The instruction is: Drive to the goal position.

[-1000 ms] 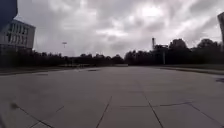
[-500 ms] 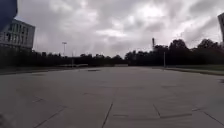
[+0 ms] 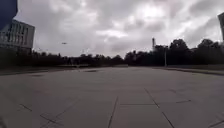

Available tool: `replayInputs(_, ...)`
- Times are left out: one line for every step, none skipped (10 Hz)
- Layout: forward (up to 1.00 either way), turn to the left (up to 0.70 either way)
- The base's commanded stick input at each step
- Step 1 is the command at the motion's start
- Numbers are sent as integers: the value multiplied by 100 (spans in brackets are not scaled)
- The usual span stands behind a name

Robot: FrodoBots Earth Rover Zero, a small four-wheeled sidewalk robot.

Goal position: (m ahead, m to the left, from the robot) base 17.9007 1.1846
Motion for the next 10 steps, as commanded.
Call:
replayInputs(70, 0)
replayInputs(70, 0)
replayInputs(70, 0)
replayInputs(70, -19)
replayInputs(70, -29)
replayInputs(70, -12)
replayInputs(70, 0)
replayInputs(70, 0)
replayInputs(70, 0)
replayInputs(70, 0)
